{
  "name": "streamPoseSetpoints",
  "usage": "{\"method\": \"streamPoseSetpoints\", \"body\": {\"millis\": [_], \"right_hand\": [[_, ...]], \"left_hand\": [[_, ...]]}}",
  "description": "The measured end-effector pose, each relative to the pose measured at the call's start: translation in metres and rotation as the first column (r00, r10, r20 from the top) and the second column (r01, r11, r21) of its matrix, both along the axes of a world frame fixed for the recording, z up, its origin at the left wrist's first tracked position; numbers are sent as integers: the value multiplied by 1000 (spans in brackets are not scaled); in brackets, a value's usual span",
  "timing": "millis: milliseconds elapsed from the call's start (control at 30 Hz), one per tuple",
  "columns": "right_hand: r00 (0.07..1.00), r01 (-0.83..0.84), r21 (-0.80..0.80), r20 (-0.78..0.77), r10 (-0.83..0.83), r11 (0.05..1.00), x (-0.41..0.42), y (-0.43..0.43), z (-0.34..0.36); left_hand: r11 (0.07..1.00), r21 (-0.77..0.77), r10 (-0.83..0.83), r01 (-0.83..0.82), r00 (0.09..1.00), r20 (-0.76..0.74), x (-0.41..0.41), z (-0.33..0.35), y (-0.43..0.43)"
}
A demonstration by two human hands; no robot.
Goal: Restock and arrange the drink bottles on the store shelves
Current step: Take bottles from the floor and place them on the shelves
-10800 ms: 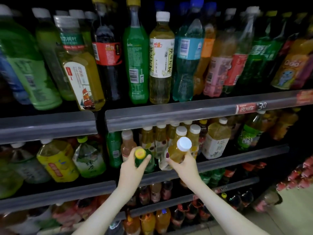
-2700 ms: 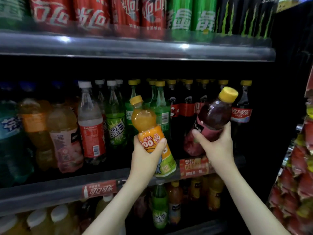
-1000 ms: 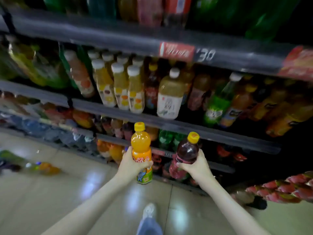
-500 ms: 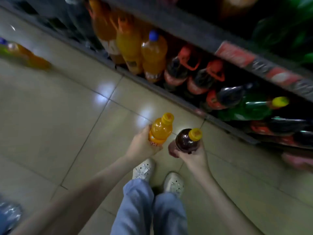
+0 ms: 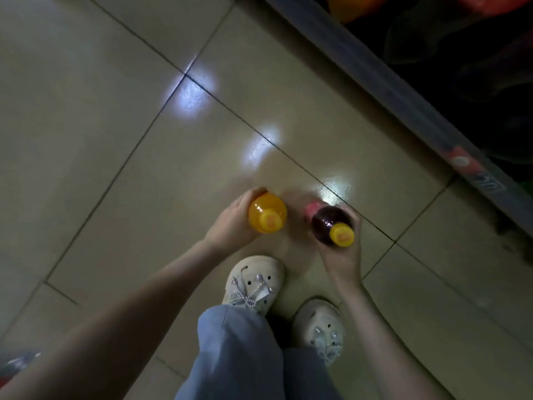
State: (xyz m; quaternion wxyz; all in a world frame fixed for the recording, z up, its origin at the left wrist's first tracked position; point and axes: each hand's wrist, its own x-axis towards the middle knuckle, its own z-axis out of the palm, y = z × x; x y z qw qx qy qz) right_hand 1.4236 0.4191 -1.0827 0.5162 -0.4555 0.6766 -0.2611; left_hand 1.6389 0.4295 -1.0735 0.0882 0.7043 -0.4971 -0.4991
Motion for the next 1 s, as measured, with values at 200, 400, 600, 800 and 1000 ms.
{"method": "streamPoseSetpoints", "body": {"millis": [200,400,600,800,1000], "right_hand": [[987,-104,254,-92,131,962,-9,0,68],[987,-111,234,-90,135,966,-11,-34,240],[976,-180,39,-120,183,983,2,-94,464],[988,-130,-215,-115,107,968,-10,-126,656],[981,-107,-448,-194,20,888,-70,-133,760]], "left_hand": [[996,88,15,-9,998,-64,16,66,16],[985,75,162,-155,982,-96,5,236,-6],[985,-88,123,-146,966,-226,-20,458,-82],[899,-437,-138,36,970,-202,-56,649,-140],[644,-712,-363,280,931,37,-122,755,-175]]}}
